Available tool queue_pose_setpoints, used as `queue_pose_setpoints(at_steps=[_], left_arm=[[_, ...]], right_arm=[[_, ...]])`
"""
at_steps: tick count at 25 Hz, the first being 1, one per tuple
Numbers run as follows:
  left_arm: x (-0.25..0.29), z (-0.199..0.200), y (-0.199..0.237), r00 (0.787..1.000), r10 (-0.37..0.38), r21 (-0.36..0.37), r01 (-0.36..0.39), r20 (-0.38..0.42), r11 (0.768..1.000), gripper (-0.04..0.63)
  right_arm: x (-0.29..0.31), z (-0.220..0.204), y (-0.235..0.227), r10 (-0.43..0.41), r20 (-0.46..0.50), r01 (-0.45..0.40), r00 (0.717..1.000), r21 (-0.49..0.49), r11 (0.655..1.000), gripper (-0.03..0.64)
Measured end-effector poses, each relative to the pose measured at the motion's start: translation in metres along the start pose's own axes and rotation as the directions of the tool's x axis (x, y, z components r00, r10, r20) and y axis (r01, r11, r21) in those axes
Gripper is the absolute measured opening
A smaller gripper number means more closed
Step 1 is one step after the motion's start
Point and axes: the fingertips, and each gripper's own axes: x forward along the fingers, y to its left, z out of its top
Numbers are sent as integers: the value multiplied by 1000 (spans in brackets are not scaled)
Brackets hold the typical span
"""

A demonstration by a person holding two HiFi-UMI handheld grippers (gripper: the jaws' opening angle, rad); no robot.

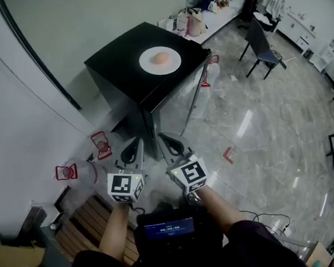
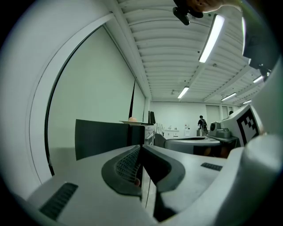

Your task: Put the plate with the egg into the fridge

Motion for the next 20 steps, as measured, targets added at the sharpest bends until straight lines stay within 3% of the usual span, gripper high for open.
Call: queue_pose_setpoints(at_steps=[3,6,9,11,15,20], left_arm=[[1,-10,5,1000,1,-5,-1,-21,1000,21],[3,-25,11,999,-10,-4,10,-53,1000,21],[0,-36,16,997,-20,-2,20,-74,1000,21],[-2,-43,21,996,-22,-2,22,-88,1000,21],[-2,-58,35,992,-30,-22,28,-119,999,21],[-1,-74,49,987,-51,-35,46,-151,998,21]], right_arm=[[3,-20,-13,-112,-48,113,993,7,994,6],[10,-70,-36,-259,-161,270,952,51,962,18],[26,-127,-37,-311,-284,336,907,41,941,138],[37,-153,-34,-338,-331,360,881,5,933,149],[56,-177,-34,-417,-332,422,846,-63,905,149],[63,-188,-48,-526,-338,528,780,-96,844,149]])
